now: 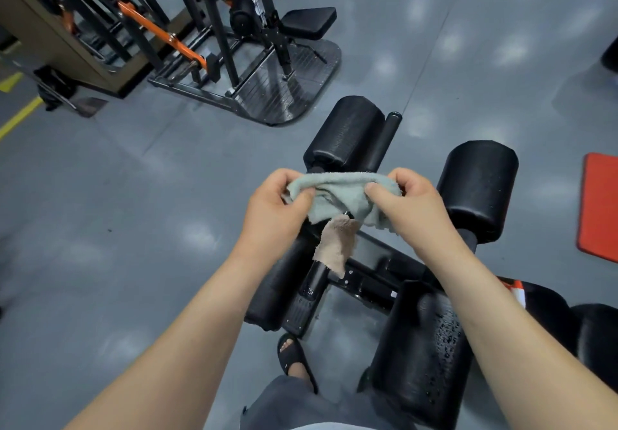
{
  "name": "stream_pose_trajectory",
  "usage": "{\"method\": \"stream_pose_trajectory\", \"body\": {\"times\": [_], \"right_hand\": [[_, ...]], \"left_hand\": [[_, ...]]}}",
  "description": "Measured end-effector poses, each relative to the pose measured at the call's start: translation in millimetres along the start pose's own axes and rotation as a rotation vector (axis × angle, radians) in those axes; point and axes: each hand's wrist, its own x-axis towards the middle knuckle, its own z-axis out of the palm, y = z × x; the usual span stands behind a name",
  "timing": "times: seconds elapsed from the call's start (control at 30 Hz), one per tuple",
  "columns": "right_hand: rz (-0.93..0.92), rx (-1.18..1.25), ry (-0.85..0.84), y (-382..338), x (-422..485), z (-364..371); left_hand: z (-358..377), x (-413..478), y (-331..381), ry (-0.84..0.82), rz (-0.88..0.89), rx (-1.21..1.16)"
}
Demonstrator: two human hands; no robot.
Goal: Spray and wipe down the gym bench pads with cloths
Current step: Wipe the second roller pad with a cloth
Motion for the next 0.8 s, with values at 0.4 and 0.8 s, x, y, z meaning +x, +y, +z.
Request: {"method": "stream_pose_trajectory", "body": {"times": [0.4, 0.8], "right_hand": [[-0.109, -0.037, -0.152, 3, 11, 12], [0.019, 0.118, 0.051, -13, 89, 5]], "left_hand": [[12, 14, 1, -0.273, -0.308, -0.452], [33, 103, -45, 0.051, -0.223, 0.01]]}}
